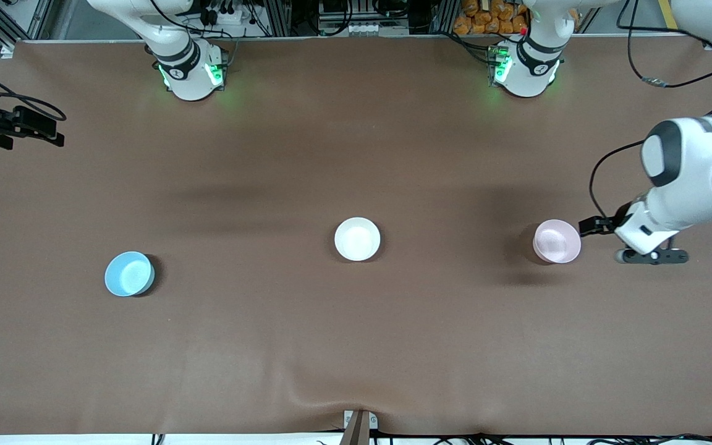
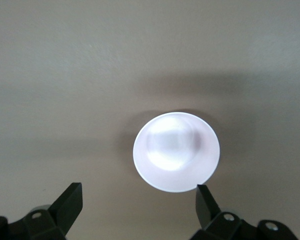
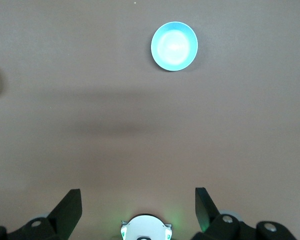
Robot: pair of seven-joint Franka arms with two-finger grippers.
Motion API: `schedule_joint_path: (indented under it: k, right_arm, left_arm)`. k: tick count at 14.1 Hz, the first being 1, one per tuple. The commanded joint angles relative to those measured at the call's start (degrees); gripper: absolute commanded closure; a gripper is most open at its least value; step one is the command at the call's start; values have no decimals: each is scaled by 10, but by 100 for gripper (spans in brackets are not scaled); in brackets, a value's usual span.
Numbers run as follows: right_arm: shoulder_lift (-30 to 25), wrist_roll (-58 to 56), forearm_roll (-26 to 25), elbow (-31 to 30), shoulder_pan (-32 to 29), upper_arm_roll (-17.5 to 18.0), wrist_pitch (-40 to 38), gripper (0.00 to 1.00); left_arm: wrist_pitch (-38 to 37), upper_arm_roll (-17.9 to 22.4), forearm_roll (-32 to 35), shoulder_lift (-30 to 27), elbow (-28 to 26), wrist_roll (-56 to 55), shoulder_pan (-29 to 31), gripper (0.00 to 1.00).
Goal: Stack pink and blue bowls on white bowl
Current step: 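Reach the left gripper to the pink bowl while the right gripper reaches the blue bowl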
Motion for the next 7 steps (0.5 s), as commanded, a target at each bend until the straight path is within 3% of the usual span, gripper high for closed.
schedule_joint_path:
  k: [1,4,7]
  right_arm:
    - [25,1,8,3,-7,-1,1,0]
    - [67,1,9,6,-20,0,25,0]
    - [110,-3,8,5,-37,0,87,0]
  left_arm:
    - [61,-4,6,25,-20,9,5,3]
    - [147,-4,8,59,-53,39,20,7]
    - [177,-4,8,82,-53,91,26,19]
